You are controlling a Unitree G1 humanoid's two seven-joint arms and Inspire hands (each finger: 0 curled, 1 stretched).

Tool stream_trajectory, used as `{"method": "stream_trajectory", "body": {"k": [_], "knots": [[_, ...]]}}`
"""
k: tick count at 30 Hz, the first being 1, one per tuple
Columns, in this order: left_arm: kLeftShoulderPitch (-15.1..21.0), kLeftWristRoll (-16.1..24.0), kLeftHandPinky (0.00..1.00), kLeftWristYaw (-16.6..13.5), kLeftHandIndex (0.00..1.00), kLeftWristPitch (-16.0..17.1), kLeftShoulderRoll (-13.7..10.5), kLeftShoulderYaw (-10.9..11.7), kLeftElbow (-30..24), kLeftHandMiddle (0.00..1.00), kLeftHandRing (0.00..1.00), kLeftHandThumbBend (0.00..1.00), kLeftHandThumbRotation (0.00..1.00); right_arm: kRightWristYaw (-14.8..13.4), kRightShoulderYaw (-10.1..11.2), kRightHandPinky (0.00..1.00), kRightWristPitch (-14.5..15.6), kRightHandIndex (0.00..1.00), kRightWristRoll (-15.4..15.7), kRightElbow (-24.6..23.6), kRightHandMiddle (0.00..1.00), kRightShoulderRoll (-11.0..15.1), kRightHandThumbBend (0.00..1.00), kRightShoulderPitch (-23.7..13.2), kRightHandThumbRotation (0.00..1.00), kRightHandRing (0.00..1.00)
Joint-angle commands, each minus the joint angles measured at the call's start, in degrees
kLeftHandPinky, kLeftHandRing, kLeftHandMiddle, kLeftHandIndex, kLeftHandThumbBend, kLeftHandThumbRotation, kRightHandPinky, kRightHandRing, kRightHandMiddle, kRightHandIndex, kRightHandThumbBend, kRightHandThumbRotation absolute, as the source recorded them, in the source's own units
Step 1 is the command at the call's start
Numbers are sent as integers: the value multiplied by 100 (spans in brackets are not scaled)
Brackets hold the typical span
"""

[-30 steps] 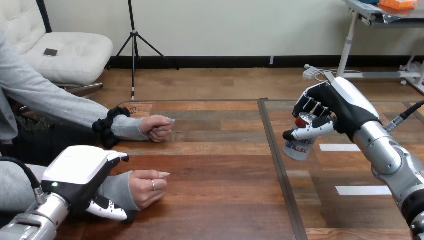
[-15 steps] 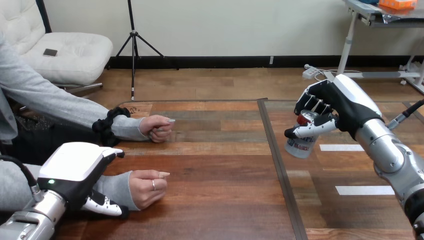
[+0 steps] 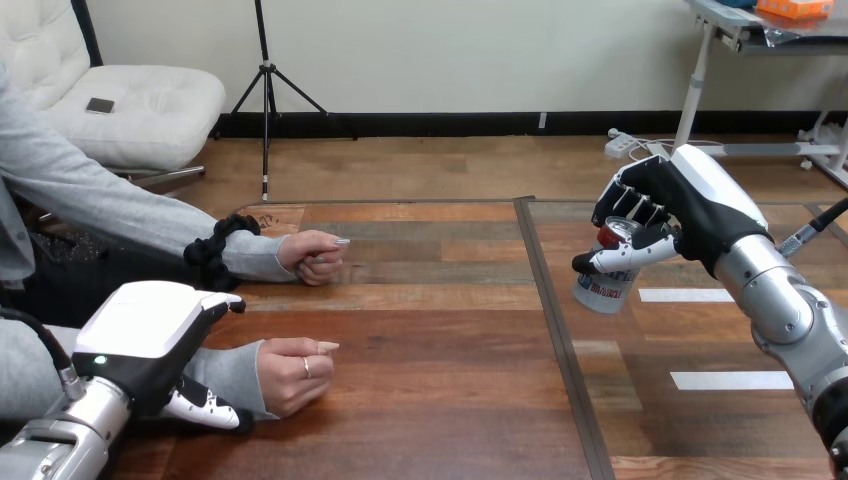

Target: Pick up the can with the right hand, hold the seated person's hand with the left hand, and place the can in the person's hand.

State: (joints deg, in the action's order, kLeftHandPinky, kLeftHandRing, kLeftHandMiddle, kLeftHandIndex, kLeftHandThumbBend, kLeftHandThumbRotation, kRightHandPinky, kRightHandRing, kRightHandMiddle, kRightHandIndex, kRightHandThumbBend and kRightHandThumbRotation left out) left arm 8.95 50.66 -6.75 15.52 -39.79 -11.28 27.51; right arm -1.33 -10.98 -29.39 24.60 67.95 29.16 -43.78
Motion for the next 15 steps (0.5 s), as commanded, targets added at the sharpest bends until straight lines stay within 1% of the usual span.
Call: {"method": "stream_trajectory", "body": {"k": [1, 6, 9, 12, 15], "knots": [[250, -18, 77, 4, 81, -128, -239, -60, 183, 83, 82, 100, 31, -2, 142, 36, -189, 40, -178, -267, 41, 105, 78, -350, 0, 38], [258, -90, 76, 40, 80, -77, -286, -65, 206, 82, 81, 100, 29, -7, 149, 37, -179, 40, -180, -257, 41, 103, 78, -344, 0, 38], [280, -105, 75, 10, 79, -18, -314, -81, 266, 81, 80, 100, 28, -11, 143, 37, -152, 40, -169, -269, 42, 107, 78, -340, 0, 39], [293, -144, 75, 85, 79, 9, -343, -87, 283, 81, 79, 100, 28, -11, 135, 37, -127, 41, -157, -295, 42, 116, 78, -335, 0, 39], [273, -252, 75, 271, 79, -19, -357, -49, 194, 81, 79, 100, 27, -5, 136, 37, -143, 41, -159, -285, 42, 122, 78, -338, 0, 39]]}}
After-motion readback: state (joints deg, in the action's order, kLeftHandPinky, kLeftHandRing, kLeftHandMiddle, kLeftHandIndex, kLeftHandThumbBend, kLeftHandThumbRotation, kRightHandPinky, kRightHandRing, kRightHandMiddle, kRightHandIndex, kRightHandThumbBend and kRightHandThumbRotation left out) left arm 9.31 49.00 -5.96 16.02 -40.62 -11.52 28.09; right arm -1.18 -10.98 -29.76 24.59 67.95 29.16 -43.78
